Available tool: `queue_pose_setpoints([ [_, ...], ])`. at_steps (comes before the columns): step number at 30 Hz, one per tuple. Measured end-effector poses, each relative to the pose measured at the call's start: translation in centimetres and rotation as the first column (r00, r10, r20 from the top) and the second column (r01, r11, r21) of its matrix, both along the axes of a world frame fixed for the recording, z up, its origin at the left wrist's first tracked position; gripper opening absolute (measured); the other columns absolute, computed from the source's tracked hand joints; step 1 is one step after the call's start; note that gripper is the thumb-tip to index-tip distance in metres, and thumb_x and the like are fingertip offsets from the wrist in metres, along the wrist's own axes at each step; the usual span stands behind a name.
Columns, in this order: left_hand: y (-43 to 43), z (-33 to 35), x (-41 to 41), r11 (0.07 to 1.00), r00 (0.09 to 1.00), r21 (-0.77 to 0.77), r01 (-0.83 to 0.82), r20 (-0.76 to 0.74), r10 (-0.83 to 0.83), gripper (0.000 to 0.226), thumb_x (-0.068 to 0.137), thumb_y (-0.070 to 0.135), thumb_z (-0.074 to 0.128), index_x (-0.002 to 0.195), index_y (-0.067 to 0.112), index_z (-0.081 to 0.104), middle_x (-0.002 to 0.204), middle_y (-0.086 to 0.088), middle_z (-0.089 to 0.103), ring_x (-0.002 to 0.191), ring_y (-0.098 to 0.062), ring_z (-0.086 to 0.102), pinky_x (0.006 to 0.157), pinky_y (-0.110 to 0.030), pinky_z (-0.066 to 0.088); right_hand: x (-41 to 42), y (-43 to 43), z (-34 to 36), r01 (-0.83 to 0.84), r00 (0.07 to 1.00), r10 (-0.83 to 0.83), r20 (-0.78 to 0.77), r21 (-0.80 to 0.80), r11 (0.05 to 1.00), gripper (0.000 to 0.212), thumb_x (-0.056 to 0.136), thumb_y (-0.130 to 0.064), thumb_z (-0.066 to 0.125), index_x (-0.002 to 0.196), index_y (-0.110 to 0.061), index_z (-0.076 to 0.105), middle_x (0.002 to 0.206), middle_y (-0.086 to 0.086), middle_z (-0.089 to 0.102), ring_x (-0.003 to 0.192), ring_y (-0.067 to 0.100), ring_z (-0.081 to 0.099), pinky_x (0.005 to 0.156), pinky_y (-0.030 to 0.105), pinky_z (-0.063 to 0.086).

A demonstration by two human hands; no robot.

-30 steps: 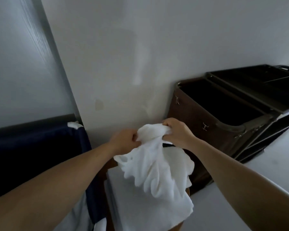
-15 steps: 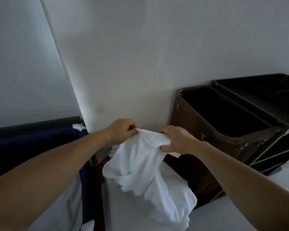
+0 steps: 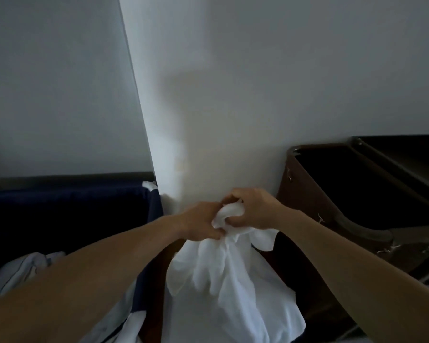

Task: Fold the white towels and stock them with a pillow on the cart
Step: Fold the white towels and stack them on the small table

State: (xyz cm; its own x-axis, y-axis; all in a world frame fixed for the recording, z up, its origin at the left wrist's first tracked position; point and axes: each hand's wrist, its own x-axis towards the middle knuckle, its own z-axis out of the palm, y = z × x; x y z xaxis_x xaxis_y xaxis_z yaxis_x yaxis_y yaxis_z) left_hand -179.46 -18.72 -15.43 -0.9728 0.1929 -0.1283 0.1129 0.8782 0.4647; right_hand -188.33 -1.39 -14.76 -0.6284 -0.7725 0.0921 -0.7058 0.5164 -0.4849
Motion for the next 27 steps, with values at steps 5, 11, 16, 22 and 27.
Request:
queue_pose_setpoints([
  [5,-1.6,0.7,-0.1,0.992,0.995,0.085,-0.095,-0.018,0.097,0.03,0.093,0.016,0.064,0.123,0.015,0.06,0.117,-0.003,0.064,0.107,-0.022,0.06,0.084,-0.026,0.044,-1.1,2.8,-0.6,-0.015,0.998,0.006,0.069,0.134,0.991,0.073,0.068,-0.042,0.085,0.133,-0.037,0.052,0.117,-0.021,0.056,0.104,0.003,0.053,0.084,0.02,0.039],
  [11,-4.1,1.5,-0.1,0.992,0.995,0.107,-0.069,0.084,0.06,0.034,0.091,0.014,0.057,0.122,0.025,0.059,0.111,0.004,0.063,0.102,-0.016,0.06,0.086,-0.028,0.048,-2.0,4.4,1.1,0.244,0.967,-0.248,-0.05,-0.082,0.966,0.02,0.085,-0.032,0.076,0.089,-0.045,0.062,0.078,-0.024,0.062,0.077,-0.003,0.06,0.067,0.018,0.041],
  [16,-4.5,1.4,-0.1,0.997,0.957,-0.035,0.074,0.284,-0.061,0.023,0.087,0.027,0.068,0.1,0.037,0.052,0.104,0.012,0.058,0.095,-0.011,0.057,0.077,-0.022,0.041,-0.3,3.7,2.5,0.208,0.966,-0.222,-0.13,-0.116,0.971,0.014,0.094,-0.044,0.062,0.103,-0.039,0.071,0.08,-0.03,0.059,0.081,-0.001,0.059,0.069,0.01,0.038],
  [22,-1.2,2.5,-1.5,0.989,0.998,0.132,0.062,-0.038,-0.057,0.014,0.09,0.031,0.068,0.095,0.022,0.059,0.092,0.004,0.064,0.089,-0.019,0.061,0.074,-0.025,0.046,1.7,1.0,4.2,0.187,0.977,-0.192,-0.089,-0.064,0.98,0.025,0.077,-0.062,0.07,0.081,-0.039,0.064,0.081,-0.017,0.066,0.08,0.001,0.062,0.068,0.022,0.047],
  [27,-3.7,3.5,-1.7,0.978,0.985,0.208,0.033,-0.17,0.002,0.009,0.093,0.013,0.061,0.088,0.02,0.06,0.091,-0.005,0.064,0.082,-0.018,0.056,0.071,-0.03,0.042,1.1,4.2,5.4,0.242,0.97,-0.235,-0.069,0.129,0.962,0.022,0.077,-0.046,0.08,0.082,-0.037,0.06,0.081,-0.018,0.061,0.077,0.0,0.057,0.065,0.018,0.039],
])
